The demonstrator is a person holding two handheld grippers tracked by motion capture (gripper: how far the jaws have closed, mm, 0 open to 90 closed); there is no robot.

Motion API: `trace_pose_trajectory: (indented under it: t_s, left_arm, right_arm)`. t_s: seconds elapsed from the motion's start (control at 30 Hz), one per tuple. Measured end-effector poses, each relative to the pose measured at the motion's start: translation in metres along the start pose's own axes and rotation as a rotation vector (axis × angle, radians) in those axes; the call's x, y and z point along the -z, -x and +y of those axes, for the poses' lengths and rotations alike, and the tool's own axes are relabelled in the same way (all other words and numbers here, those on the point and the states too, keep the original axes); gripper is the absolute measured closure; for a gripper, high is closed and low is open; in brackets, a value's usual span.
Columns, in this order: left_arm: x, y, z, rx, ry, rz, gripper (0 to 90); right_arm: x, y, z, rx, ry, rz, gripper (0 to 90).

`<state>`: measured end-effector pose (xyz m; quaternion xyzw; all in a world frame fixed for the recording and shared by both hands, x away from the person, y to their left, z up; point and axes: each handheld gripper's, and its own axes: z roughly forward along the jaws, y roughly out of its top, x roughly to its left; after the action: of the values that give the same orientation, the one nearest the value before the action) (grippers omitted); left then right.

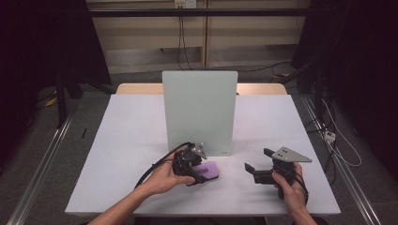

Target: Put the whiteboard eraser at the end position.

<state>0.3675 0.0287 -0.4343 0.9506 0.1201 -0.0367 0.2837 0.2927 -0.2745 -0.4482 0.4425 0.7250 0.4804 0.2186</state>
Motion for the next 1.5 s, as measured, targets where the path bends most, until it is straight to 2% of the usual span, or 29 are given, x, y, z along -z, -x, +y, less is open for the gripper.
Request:
trace_pose_trajectory:
  t_s: [0.13, 0.33, 0.47, 0.67, 0.8, 0.9, 0.93, 1.0, 1.07, 1.1, 1.17, 1.3, 1.4, 1.43, 1.47, 1.5]
  left_arm:
    - [0.001, -0.002, -0.001, 0.001, -0.005, -0.008, 40.3]
    - [0.001, -0.002, -0.002, -0.004, 0.016, -0.007, 39.5]
    - [0.003, -0.001, -0.002, -0.003, 0.039, -0.003, 30.0]
    - [0.008, -0.002, -0.003, 0.008, 0.101, 0.036, 11.2]
    - [0.017, -0.003, -0.005, 0.011, 0.161, 0.049, 6.3]
    - [0.025, -0.006, -0.006, 0.053, 0.2, 0.054, 6.3]
    - [0.026, -0.008, -0.007, 0.055, 0.217, 0.049, 6.3]
    - [0.03, -0.009, -0.008, 0.072, 0.231, 0.073, 6.2]
    - [0.034, -0.011, -0.009, 0.084, 0.243, 0.081, 6.1]
    - [0.035, -0.012, -0.01, 0.09, 0.268, 0.076, 6.2]
    - [0.04, -0.013, -0.012, 0.098, 0.287, 0.085, 6.2]
    - [0.051, -0.013, -0.014, 0.116, 0.321, 0.169, 6.5]
    - [0.058, -0.015, -0.017, 0.137, 0.364, 0.201, 6.9]
    - [0.06, -0.016, -0.018, 0.139, 0.363, 0.208, 6.7]
    - [0.062, -0.016, -0.019, 0.142, 0.386, 0.215, 6.7]
    - [0.063, -0.017, -0.02, 0.14, 0.389, 0.216, 6.7]
  right_arm:
    - [0.0, 0.0, 0.0, 0.0, 0.0, 0.0, 4.1]
    - [0.0, 0.0, 0.0, 0.0, 0.0, -0.001, 4.1]
    - [0.0, 0.0, 0.0, 0.002, 0.001, 0.0, 4.1]
    - [0.0, 0.0, 0.0, -0.002, 0.0, -0.001, 4.1]
    - [0.0, 0.0, 0.0, 0.001, 0.0, -0.001, 4.1]
    - [0.0, 0.0, 0.0, 0.003, 0.0, -0.001, 4.1]
    - [0.0, 0.0, 0.0, 0.003, 0.0, -0.002, 4.1]
    - [0.0, 0.0, 0.0, 0.001, 0.001, -0.003, 4.1]
    - [0.0, 0.0, 0.0, 0.002, 0.0, -0.002, 4.1]
    - [0.0, 0.0, 0.0, 0.003, 0.0, -0.002, 4.1]
    - [0.0, 0.0, 0.0, 0.002, -0.001, -0.001, 4.1]
    - [0.0, 0.0, 0.0, 0.003, 0.0, -0.002, 4.1]
    - [0.0, 0.0, 0.0, 0.001, 0.0, -0.003, 4.1]
    - [0.0, 0.0, 0.0, 0.002, 0.0, -0.003, 4.1]
    - [0.0, -0.001, 0.0, 0.002, -0.004, -0.003, 4.1]
    - [0.0, -0.001, 0.0, 0.002, -0.004, -0.002, 4.1]
